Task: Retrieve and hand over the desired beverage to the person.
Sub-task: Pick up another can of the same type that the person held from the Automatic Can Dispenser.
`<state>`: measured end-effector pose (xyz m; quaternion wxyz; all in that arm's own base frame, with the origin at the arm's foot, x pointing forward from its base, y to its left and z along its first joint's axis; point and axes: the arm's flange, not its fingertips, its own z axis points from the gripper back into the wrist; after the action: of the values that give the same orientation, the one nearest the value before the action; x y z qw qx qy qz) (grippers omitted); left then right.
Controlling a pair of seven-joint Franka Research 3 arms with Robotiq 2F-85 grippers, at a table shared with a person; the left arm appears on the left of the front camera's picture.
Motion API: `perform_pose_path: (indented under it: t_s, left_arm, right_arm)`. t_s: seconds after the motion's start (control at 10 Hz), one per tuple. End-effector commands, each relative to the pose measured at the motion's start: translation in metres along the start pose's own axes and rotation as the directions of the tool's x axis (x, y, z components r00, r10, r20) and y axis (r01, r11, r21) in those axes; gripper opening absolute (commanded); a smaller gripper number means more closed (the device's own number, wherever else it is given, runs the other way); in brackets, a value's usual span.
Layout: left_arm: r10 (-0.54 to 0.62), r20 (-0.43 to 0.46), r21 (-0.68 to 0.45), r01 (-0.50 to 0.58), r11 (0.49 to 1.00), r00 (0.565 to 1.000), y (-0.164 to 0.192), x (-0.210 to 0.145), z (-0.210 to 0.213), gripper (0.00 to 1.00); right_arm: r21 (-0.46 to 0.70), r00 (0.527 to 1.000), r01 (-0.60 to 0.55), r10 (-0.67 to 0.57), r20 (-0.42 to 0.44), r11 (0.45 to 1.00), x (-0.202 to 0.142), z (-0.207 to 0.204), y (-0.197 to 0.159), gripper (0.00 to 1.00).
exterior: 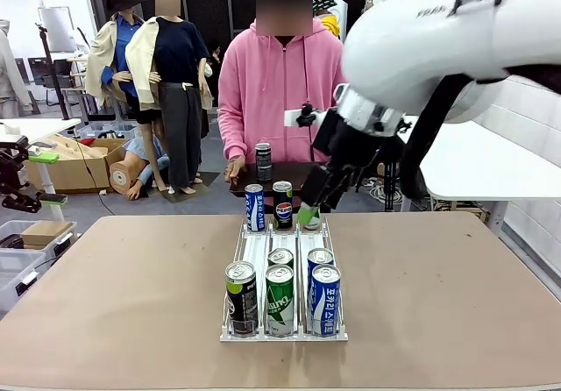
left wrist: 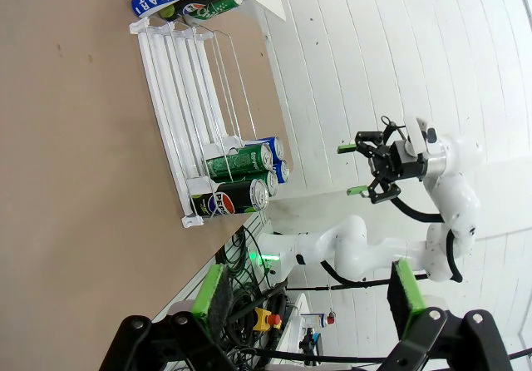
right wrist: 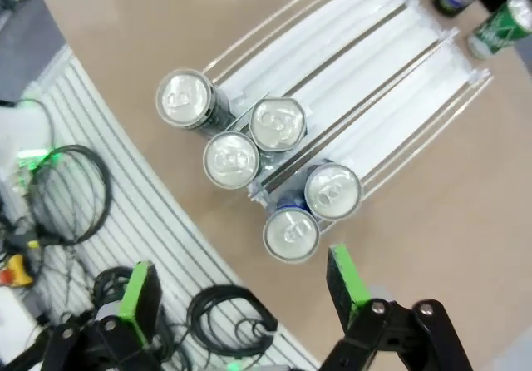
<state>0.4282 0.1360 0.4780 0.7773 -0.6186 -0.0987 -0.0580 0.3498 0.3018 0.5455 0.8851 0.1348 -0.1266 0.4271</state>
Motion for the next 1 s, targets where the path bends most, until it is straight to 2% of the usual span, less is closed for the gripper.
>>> perform_pose_path:
  t_s: [0.0,0.2,0.6,0.9]
  left_arm:
    - [-0.002,0.009,0.002,0.002,1.0,1.0,-0.002,-0.003,0.001,1.0]
    - [-0.002,0.009,0.002,0.002,1.0,1.0,-0.002,-0.003,0.001,1.0]
    - [-0.002,0.009,0.002,0.002,1.0,1.0,-0.002,-0.003,0.001,1.0]
    - [-0.002,0.009,0.002,0.002,1.0,1.0,-0.002,-0.003,0.001,1.0]
  right_arm:
    - [-0.087,0.997,0.073,-0.074,-0.005,0.993,0.002,-0.027,0.016,1.0]
    - [-0.125,0.994,0.096,-0.101,-0.034,0.988,0.003,-0.054,0.031,1.0]
    - [-0.232,0.981,0.178,-0.19,-0.028,0.956,0.009,-0.093,0.052,1.0]
    - [-0.246,0.974,0.207,-0.224,-0.041,0.947,0.015,-0.108,0.057,1.0]
